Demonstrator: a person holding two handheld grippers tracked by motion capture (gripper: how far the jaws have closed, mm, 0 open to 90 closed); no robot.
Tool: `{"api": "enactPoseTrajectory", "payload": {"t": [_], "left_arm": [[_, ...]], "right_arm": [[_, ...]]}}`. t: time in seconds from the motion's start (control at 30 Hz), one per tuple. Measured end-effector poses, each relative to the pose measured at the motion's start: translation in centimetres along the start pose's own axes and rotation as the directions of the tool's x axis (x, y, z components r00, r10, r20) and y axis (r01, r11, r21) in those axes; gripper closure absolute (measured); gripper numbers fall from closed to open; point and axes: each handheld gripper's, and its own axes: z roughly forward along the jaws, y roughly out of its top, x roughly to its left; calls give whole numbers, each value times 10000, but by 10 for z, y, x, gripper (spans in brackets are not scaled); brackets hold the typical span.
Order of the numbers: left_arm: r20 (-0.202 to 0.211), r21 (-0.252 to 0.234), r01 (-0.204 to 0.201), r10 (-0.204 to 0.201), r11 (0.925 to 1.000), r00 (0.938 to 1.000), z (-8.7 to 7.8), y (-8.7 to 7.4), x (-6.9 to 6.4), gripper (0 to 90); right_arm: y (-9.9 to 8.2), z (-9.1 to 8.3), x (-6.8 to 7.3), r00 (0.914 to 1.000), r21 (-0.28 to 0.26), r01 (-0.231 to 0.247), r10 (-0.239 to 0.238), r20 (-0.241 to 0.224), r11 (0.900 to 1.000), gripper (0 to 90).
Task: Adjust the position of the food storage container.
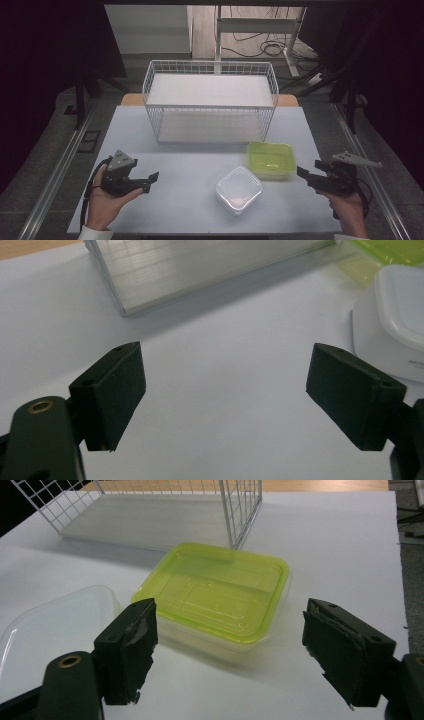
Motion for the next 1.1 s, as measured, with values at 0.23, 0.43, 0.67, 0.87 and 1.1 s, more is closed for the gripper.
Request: {"api": "enactPoseTrajectory", "payload": {"t": [0.23, 0.43, 0.67, 0.87, 1.1], "left_arm": [[-74, 92, -51, 52, 9999, 10000, 2, -1, 1, 152], [-73, 181, -40, 42, 9998, 10000, 4, -2, 1, 152], [117, 266, 59, -62, 9996, 9999, 5, -1, 1, 152], [153, 421, 347, -354, 9985, 9993, 7, -5, 8, 152], [121, 477, 694, -701, 9964, 9975, 6, -10, 17, 153]], "right_arm": [[-7, 16, -1, 10000, 704, 78, -80, 26, 9975, 223], [-9, 19, -2, 10000, 832, -25, 22, 38, 9965, 224], [-9, 18, -3, 10000, 906, -26, 20, 63, 9959, 234], [-7, 21, -6, 9997, 1012, -90, 68, 226, 9948, 242], [-4, 29, -8, 9996, 1012, -40, 13, 268, 9949, 240]]}}
